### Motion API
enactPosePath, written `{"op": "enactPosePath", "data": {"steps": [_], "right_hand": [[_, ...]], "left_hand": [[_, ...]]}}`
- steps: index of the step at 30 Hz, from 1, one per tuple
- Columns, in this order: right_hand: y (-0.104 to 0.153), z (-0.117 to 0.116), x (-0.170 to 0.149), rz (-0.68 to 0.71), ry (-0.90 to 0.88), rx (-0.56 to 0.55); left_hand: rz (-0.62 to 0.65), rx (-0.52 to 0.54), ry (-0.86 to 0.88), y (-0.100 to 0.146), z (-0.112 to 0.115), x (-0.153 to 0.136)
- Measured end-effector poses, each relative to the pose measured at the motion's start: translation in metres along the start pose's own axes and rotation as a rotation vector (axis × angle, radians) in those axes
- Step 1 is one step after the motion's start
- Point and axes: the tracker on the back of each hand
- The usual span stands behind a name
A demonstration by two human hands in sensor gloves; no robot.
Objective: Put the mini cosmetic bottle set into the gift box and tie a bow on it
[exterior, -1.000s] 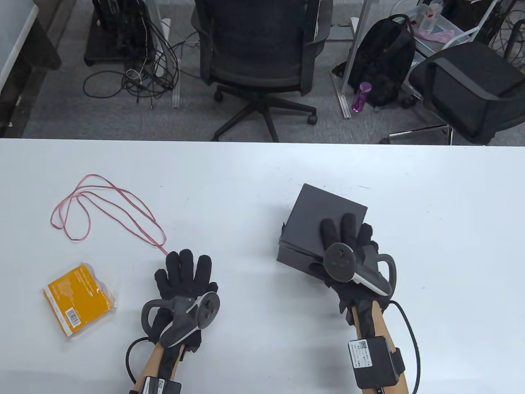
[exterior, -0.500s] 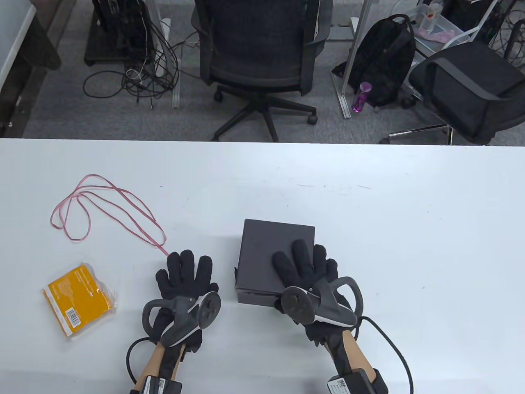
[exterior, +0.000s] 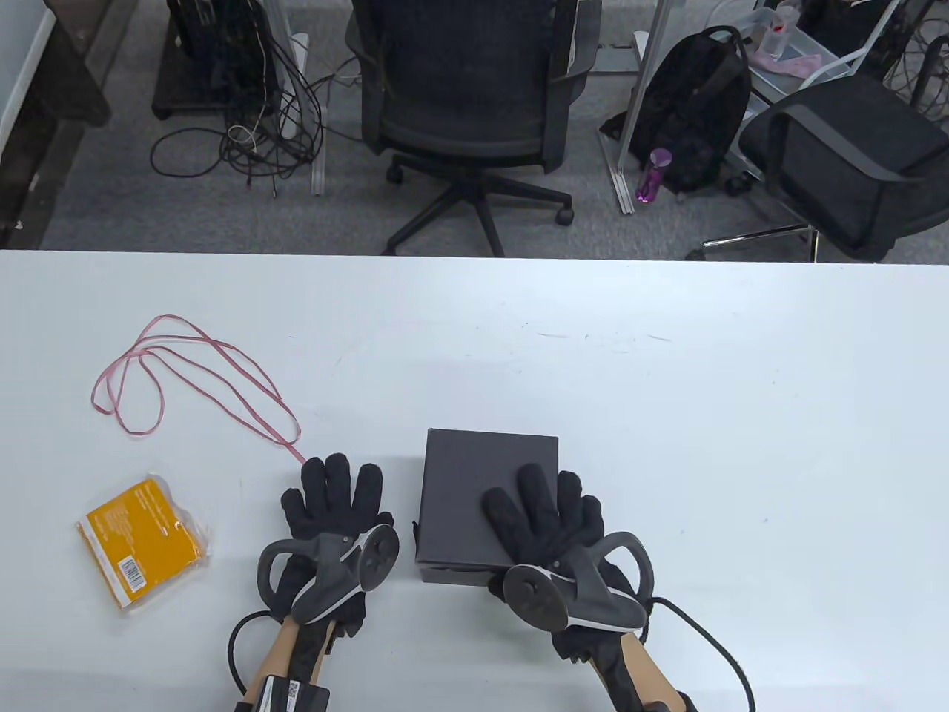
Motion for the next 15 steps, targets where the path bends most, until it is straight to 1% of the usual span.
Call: {"op": "enactPosePath", "data": {"steps": [7, 11, 13, 14, 15], "right_hand": [[0.001, -0.001, 0.0, 0.012, -0.016, -0.013], [0.002, -0.001, -0.004, 0.024, -0.048, -0.033], [0.002, 0.001, -0.008, 0.032, -0.12, -0.02], [0.003, 0.003, -0.012, 0.041, -0.185, -0.019], [0.005, 0.004, -0.018, 0.048, -0.266, -0.053]], "left_hand": [[0.01, -0.011, 0.004, -0.001, 0.002, 0.001], [0.019, -0.011, 0.047, -0.002, 0.004, 0.001], [0.028, 0.005, 0.089, -0.002, 0.003, 0.001], [0.035, 0.012, 0.131, -0.002, 0.002, 0.0], [0.038, 0.025, 0.188, -0.002, 0.001, -0.001]]}}
Point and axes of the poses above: the tracker on the back of each hand, its own x axis roughly to the thumb side, its own y axis roughly from the fingertips to the wrist, z = x × y, and after that the axes turned 6 degrees about z, right-handed
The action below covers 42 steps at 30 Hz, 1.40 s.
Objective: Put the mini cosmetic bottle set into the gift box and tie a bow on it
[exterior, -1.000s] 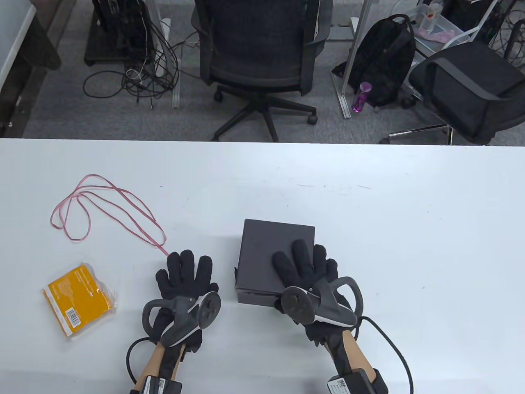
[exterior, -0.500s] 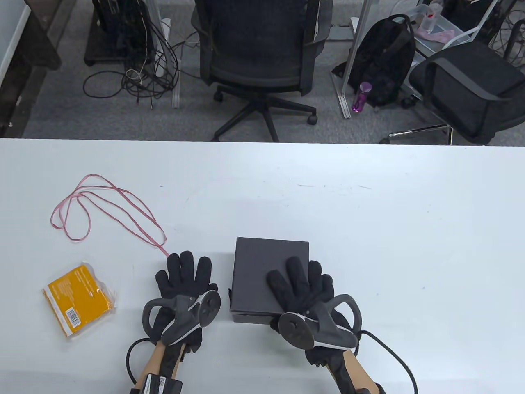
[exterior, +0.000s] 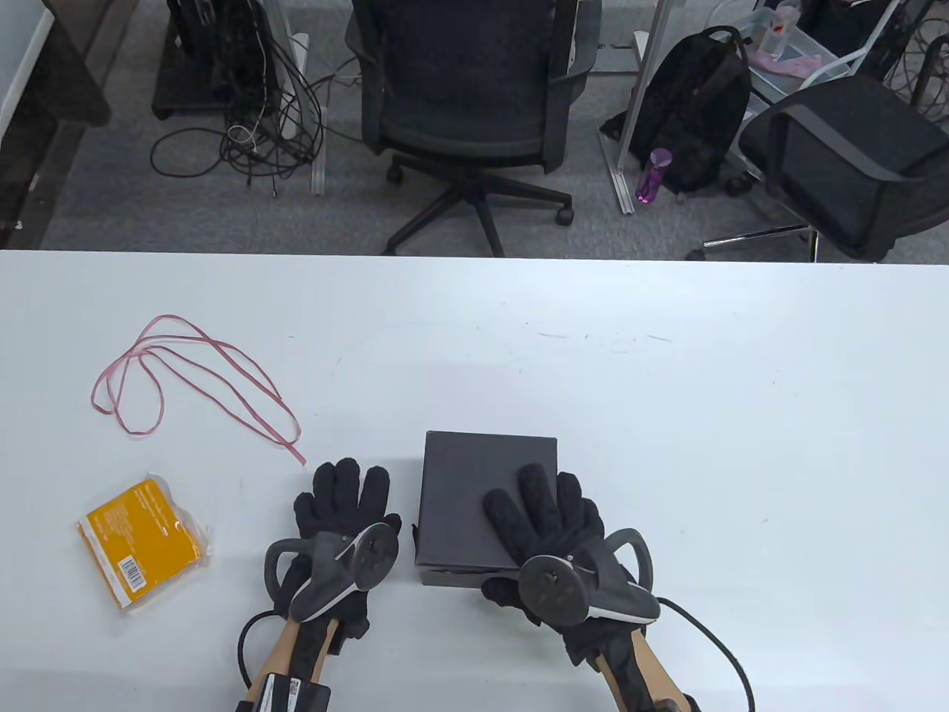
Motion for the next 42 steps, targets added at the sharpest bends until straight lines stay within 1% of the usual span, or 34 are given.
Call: {"op": "enactPosePath", "data": {"steps": [1, 3, 4, 5, 6, 7, 8, 9, 10, 11, 14, 16, 19, 21, 23, 26, 29, 36, 42], "right_hand": [[0.001, 0.002, -0.004, -0.002, -0.044, -0.035], [0.006, 0.008, -0.016, -0.012, -0.155, -0.176], [0.01, 0.01, -0.024, -0.048, -0.21, -0.273], [0.012, 0.01, -0.029, -0.074, -0.252, -0.34], [0.016, 0.007, -0.039, -0.124, -0.325, -0.436], [0.017, 0.004, -0.044, -0.146, -0.369, -0.481], [0.019, -0.003, -0.054, -0.177, -0.451, -0.527], [0.021, -0.011, -0.064, -0.207, -0.545, -0.531], [0.022, -0.016, -0.068, -0.219, -0.599, -0.523], [0.023, -0.024, -0.076, -0.235, -0.702, -0.507], [0.024, -0.042, -0.088, -0.267, -0.92, -0.518], [0.022, -0.05, -0.09, -0.261, -1.002, -0.511], [0.018, -0.058, -0.087, -0.226, -1.107, -0.484], [0.016, -0.061, -0.084, -0.198, -1.176, -0.463], [0.014, -0.064, -0.08, -0.175, -1.22, -0.437], [0.014, -0.064, -0.078, -0.171, -1.174, -0.437], [0.014, -0.066, -0.078, -0.169, -1.187, -0.436], [0.014, -0.067, -0.077, -0.172, -1.203, -0.436], [0.015, -0.068, -0.079, -0.175, -1.237, -0.442]], "left_hand": [[0.002, 0.01, 0.039, 0.0, -0.001, -0.001], [-0.002, 0.041, 0.177, 0.001, -0.005, -0.003], [-0.009, 0.059, 0.277, 0.001, -0.007, -0.005], [-0.011, 0.07, 0.343, 0.002, -0.008, -0.005], [-0.011, 0.1, 0.45, 0.003, -0.009, -0.007], [-0.01, 0.122, 0.51, 0.004, -0.009, -0.007], [-0.014, 0.143, 0.598, 0.005, -0.009, -0.008], [-0.019, 0.152, 0.686, 0.006, -0.008, -0.008], [-0.023, 0.158, 0.748, 0.006, -0.008, -0.007], [-0.03, 0.163, 0.855, 0.007, -0.006, -0.006], [-0.015, 0.135, 1.099, 0.008, 0.0, -0.002], [0.029, 0.122, 1.226, 0.008, 0.004, 0.003], [0.083, 0.093, 1.367, 0.009, 0.009, 0.01], [0.112, 0.054, 1.407, 0.008, 0.011, 0.015], [0.124, 0.029, 1.411, 0.009, 0.012, 0.019], [0.121, 0.038, 1.38, 0.009, 0.012, 0.021], [0.118, 0.035, 1.386, 0.009, 0.013, 0.02], [0.039, 0.053, 1.396, 0.01, 0.017, 0.017], [-0.004, 0.044, 1.423, 0.009, 0.021, 0.015]]}}
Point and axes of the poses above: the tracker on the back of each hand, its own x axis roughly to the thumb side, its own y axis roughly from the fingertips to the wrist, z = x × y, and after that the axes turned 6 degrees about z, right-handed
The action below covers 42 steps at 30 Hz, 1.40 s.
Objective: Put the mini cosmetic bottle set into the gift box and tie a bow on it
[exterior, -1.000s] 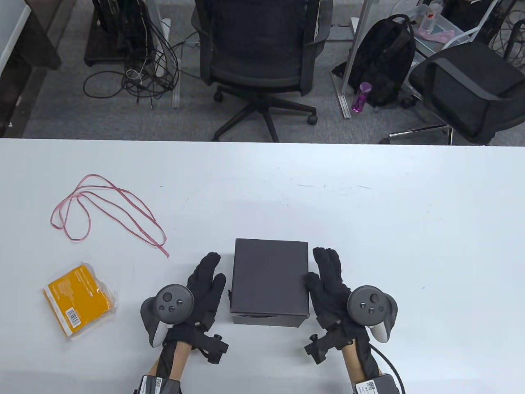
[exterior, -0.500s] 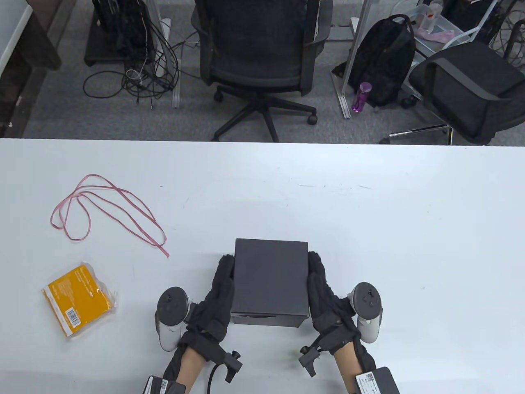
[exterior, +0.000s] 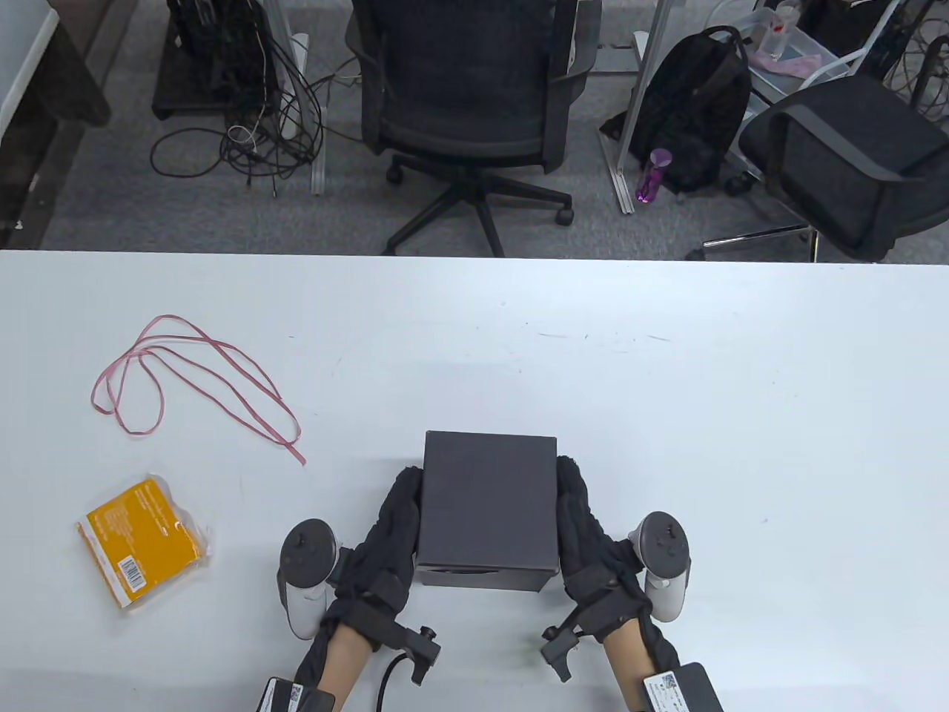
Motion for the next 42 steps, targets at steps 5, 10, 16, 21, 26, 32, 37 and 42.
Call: {"op": "enactPosePath", "data": {"steps": [5, 10, 16, 21, 26, 32, 37, 42], "right_hand": [[0.0, 0.002, -0.002, -0.007, -0.014, -0.008], [-0.001, 0.001, 0.0, -0.009, 0.018, -0.001], [-0.003, 0.002, 0.001, -0.008, 0.024, 0.024], [-0.003, 0.003, 0.001, 0.003, 0.035, 0.026], [-0.004, 0.003, 0.007, 0.02, 0.034, 0.043], [-0.004, 0.004, 0.013, 0.043, 0.018, 0.053], [-0.004, 0.004, 0.024, 0.084, 0.045, 0.056], [-0.002, 0.005, 0.042, 0.151, 0.071, 0.043]], "left_hand": [[-0.013, -0.008, 0.011, -0.001, 0.0, 0.0], [-0.026, -0.033, -0.015, -0.002, -0.001, 0.001], [-0.022, -0.064, -0.017, -0.002, -0.002, 0.001], [-0.011, -0.077, -0.02, -0.002, -0.001, 0.002], [0.002, -0.07, -0.035, -0.002, -0.003, 0.004], [0.028, -0.051, -0.057, 0.0, -0.001, 0.009], [0.085, -0.024, -0.092, 0.001, -0.001, 0.019], [0.155, -0.022, -0.112, 0.003, 0.0, 0.035]]}}
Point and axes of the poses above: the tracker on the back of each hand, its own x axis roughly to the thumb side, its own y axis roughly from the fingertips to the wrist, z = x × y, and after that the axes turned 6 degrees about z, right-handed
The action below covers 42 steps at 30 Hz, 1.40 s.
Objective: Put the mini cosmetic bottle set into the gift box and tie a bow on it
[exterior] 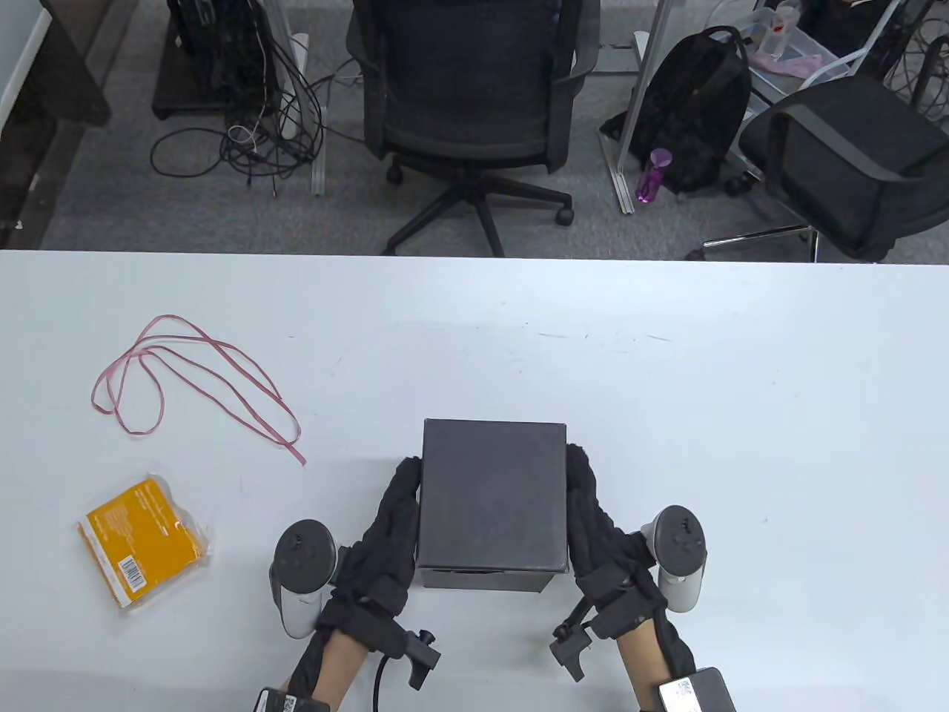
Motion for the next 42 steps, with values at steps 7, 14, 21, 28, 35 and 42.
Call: {"op": "enactPosePath", "data": {"steps": [7, 14, 21, 28, 35, 42], "right_hand": [[0.005, 0.003, 0.036, 0.171, 0.211, -0.108], [0.009, 0.011, 0.049, 0.199, 0.244, -0.168], [0.005, 0.006, 0.045, 0.144, 0.045, 0.021], [0.001, -0.003, 0.037, 0.088, -0.057, 0.213], [-0.002, -0.006, 0.028, 0.059, -0.277, 0.328], [-0.001, 0.007, 0.035, 0.15, -0.209, 0.251]], "left_hand": [[0.133, 0.006, -0.057, 0.001, -0.001, 0.026], [0.193, 0.023, -0.089, 0.003, -0.002, 0.036], [0.202, 0.034, -0.102, 0.004, 0.0, 0.036], [0.211, 0.03, -0.116, 0.004, 0.002, 0.035], [0.193, 0.031, -0.124, 0.003, -0.001, 0.031], [0.163, 0.063, -0.193, 0.001, -0.009, 0.021]]}}
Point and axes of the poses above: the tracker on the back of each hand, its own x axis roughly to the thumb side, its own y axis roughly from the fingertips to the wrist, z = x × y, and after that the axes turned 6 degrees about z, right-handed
